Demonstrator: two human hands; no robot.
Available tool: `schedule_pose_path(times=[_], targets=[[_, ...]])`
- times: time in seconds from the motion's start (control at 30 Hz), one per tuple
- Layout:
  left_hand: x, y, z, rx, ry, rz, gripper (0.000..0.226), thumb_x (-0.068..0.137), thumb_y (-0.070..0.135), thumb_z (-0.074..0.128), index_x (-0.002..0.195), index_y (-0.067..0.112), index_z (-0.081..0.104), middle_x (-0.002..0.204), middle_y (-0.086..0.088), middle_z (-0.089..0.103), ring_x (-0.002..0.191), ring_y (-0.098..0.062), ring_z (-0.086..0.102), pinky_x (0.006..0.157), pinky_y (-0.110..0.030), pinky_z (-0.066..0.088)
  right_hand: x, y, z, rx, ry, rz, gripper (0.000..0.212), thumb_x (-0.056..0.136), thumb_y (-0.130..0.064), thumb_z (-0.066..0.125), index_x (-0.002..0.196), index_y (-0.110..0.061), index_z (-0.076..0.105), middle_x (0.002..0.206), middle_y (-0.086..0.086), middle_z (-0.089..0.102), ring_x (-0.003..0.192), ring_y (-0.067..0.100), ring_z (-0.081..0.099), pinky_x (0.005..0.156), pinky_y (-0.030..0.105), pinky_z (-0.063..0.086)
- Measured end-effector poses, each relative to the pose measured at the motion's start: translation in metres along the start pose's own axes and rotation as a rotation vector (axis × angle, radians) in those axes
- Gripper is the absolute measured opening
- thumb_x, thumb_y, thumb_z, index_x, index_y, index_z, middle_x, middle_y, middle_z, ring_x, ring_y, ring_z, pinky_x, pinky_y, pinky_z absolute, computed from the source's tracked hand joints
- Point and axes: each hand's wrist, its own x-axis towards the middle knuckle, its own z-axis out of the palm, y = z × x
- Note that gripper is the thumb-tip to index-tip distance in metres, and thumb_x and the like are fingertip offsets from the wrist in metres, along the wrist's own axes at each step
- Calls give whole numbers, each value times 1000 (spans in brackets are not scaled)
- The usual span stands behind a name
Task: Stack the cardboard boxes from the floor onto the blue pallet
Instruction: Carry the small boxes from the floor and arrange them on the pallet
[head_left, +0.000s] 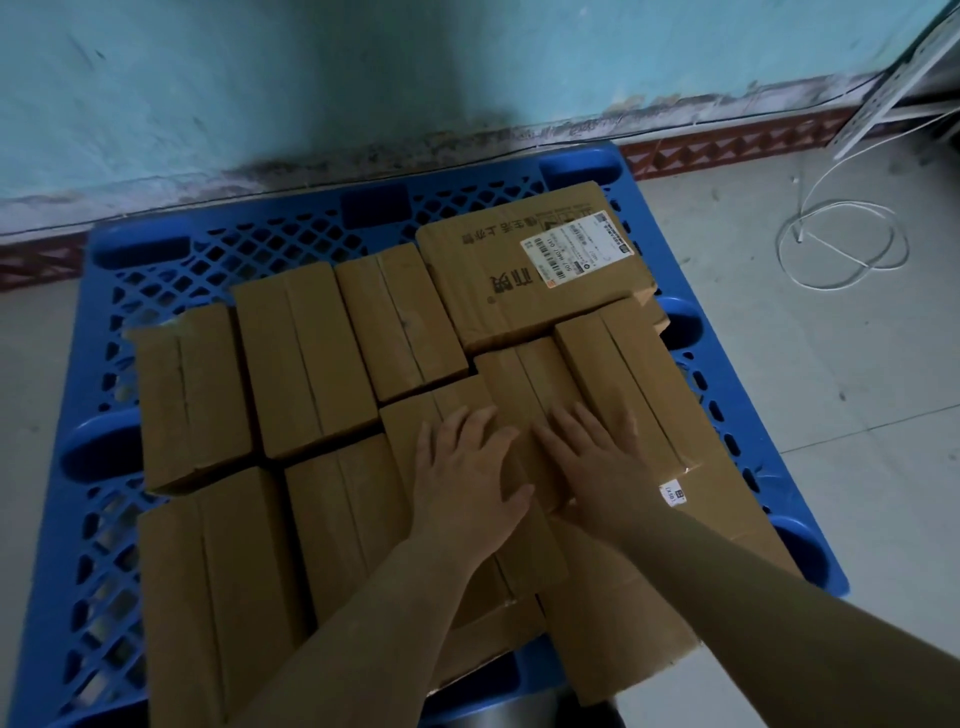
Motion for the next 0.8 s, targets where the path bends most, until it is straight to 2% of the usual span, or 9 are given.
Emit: schedule_pose_path(times=[0.13, 0.23, 0.3, 0.37, 0.43, 0.53, 0.6, 0.67, 0.8], targets=[[0, -5, -5, -117, 20, 9, 48, 83, 47, 53, 130, 39, 42, 146, 13, 31, 141, -11, 11, 115, -36, -6, 11, -5, -9, 47, -13, -14, 95, 79, -50, 60, 147, -28, -2, 158, 0, -5, 143, 18, -12, 105, 54, -18], [-2, -10, -16, -221, 52, -45, 45, 84, 43, 55, 128, 35, 46, 141, 13, 38, 138, -10, 19, 118, -38, 8, 2, -13, -15, 135, 27, -81, 85, 83, -37, 55, 148, -26, 1, 158, -3, -1, 138, 9, -19, 106, 49, -20], [-9, -18, -25, -230, 69, -109, 46, 84, 43, 56, 128, 35, 47, 140, 13, 40, 137, -10, 22, 117, -39, 15, -12, -19, -23, 282, 145, -139, 73, 81, -29, 44, 147, -26, 13, 156, -1, 16, 141, 11, -5, 111, 50, -10], [-23, -34, -33, -224, 73, -182, 48, 84, 44, 55, 129, 34, 45, 140, 13, 39, 136, -11, 23, 116, -39, 17, -29, -25, -30, 345, 266, -266, 68, 78, -34, 42, 143, -24, 26, 148, 3, 35, 141, 18, 19, 111, 56, 13], [-40, -55, -38, -169, 76, -244, 49, 84, 45, 54, 130, 35, 43, 141, 12, 38, 136, -11, 23, 116, -36, 15, -42, -35, -31, 185, 282, -463, 74, 77, -56, 47, 142, -25, 28, 148, 2, 35, 139, 20, 22, 108, 62, 21], [-63, -80, -42, -144, 76, -355, 50, 86, 41, 54, 133, 34, 40, 143, 10, 36, 136, -13, 21, 114, -34, 15, -49, -62, -33, -118, 152, -699, 97, 63, -78, 47, 142, -26, 30, 149, 2, 33, 137, 25, 29, 105, 65, 22], [-71, -91, -43, -178, 101, -429, 50, 86, 37, 54, 134, 30, 40, 144, 8, 35, 137, -15, 19, 112, -34, 16, -49, -84, -30, -211, 107, -764, 106, 54, -78, 58, 142, -27, 31, 147, 5, 38, 135, 28, 30, 102, 65, 26], [-76, -101, -45, -147, 155, -473, 49, 87, 35, 53, 134, 28, 40, 145, 6, 34, 138, -17, 19, 115, -40, 14, -49, -107, -27, -220, 90, -805, 109, 50, -74, 66, 141, -27, 30, 147, 5, 39, 136, 28, 27, 100, 63, 25], [-82, -117, -46, -72, 211, -591, 49, 86, 37, 49, 133, 30, 40, 147, 5, 32, 139, -22, 20, 113, -56, 15, -45, -147, -17, -191, 91, -753, 89, 59, -64, 69, 136, -29, 42, 141, 1, 48, 131, 24, 42, 101, 59, 31]])
